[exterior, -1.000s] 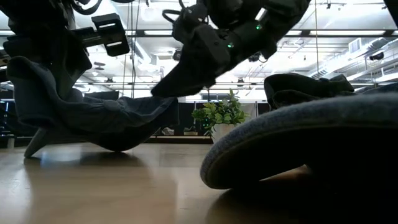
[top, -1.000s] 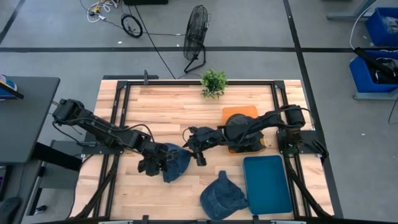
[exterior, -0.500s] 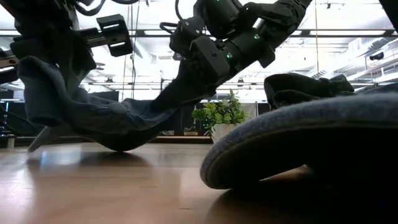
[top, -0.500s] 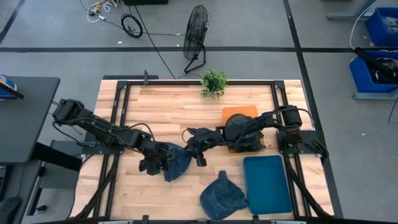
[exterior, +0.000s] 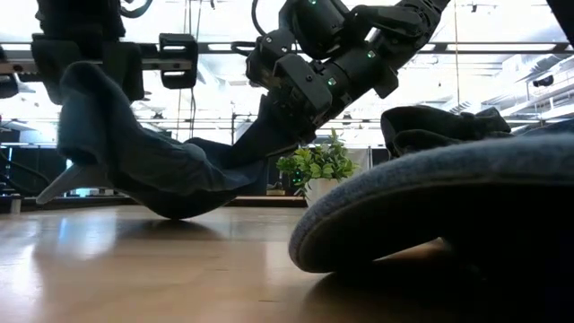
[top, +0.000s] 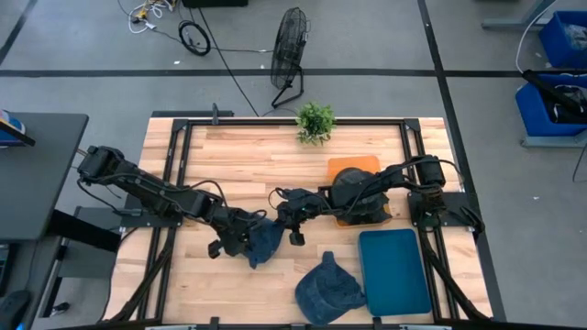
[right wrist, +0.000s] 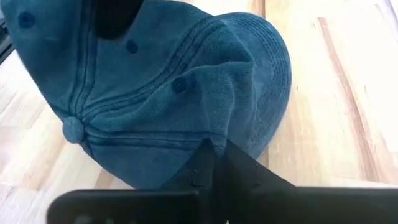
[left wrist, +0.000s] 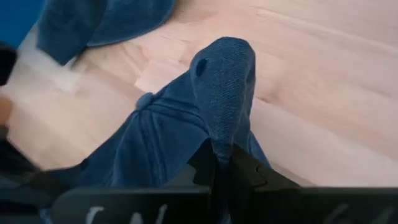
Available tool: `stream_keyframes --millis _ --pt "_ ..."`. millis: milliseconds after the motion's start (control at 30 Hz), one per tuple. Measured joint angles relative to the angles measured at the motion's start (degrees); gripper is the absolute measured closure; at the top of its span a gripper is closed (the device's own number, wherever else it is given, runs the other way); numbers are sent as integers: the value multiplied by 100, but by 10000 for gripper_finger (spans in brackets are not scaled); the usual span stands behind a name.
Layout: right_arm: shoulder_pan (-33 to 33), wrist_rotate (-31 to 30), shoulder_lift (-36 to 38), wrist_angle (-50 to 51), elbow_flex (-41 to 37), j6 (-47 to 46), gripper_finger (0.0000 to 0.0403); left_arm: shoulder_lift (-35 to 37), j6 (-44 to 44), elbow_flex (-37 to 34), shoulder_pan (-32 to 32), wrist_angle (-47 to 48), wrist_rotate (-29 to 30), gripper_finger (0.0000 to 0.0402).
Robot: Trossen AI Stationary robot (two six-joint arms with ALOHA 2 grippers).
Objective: Pick & Place hat
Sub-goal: Put the top blue cap into the blue bin
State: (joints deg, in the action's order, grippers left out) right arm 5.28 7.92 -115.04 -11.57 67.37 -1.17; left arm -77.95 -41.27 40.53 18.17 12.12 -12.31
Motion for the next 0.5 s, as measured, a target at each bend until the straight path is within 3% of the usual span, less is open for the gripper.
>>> stream_keyframes --millis 233,500 --pt "-4 0 0 10 0 -61 393 0 634 0 0 -251 51 373" --pt "-4 -13 4 16 0 -178 396 0 913 0 0 -249 70 287"
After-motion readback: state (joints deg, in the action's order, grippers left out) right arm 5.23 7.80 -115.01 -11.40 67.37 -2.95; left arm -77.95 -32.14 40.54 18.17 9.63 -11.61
